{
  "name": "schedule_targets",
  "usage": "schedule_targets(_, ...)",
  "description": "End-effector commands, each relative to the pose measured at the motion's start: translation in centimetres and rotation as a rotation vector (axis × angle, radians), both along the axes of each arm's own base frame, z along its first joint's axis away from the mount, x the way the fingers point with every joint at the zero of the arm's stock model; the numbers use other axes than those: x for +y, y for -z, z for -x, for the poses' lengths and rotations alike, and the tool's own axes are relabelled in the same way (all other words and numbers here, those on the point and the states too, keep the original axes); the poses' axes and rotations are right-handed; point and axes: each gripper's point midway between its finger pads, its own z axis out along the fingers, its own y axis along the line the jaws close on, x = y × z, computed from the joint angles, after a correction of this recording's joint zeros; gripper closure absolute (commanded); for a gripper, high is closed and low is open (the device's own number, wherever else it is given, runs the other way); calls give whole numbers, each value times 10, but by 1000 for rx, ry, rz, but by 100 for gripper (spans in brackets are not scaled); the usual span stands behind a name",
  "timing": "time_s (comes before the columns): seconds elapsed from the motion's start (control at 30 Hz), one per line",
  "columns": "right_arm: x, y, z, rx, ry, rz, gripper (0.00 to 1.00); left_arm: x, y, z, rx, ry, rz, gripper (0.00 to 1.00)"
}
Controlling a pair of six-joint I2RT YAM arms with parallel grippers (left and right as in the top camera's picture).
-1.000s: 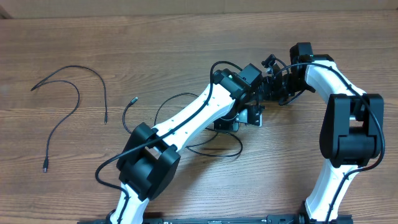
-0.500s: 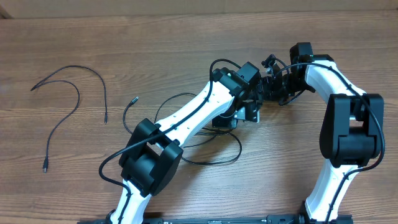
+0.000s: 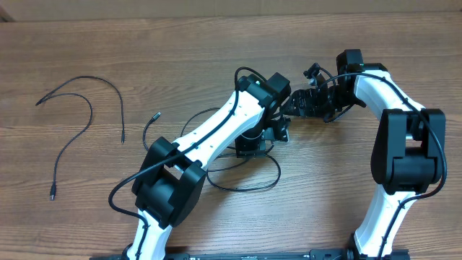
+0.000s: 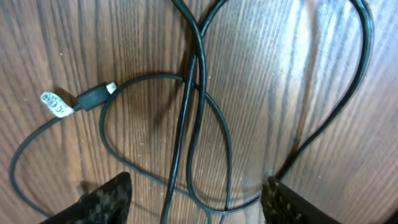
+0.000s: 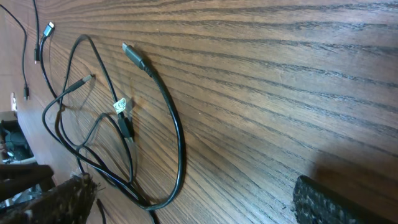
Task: Untangle cables
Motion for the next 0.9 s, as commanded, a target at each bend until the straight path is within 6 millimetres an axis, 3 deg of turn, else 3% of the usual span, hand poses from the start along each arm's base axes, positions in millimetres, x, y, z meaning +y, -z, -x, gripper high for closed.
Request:
schedule_targets(0.0,3,5,2,7,-13,-5,0,8,3,8,25,-36,7,34)
schedule_targets(0.5,3,5,2,6,-13,-5,0,31,51,10,48,-91,4,33)
schedule_targets(0.67,3,5,2,6,-13,-5,0,32,57,10,45,-92,7,42)
schedule_targets(0.87,3,5,2,6,-13,-5,0,37,68,15,53,-94,-1,43)
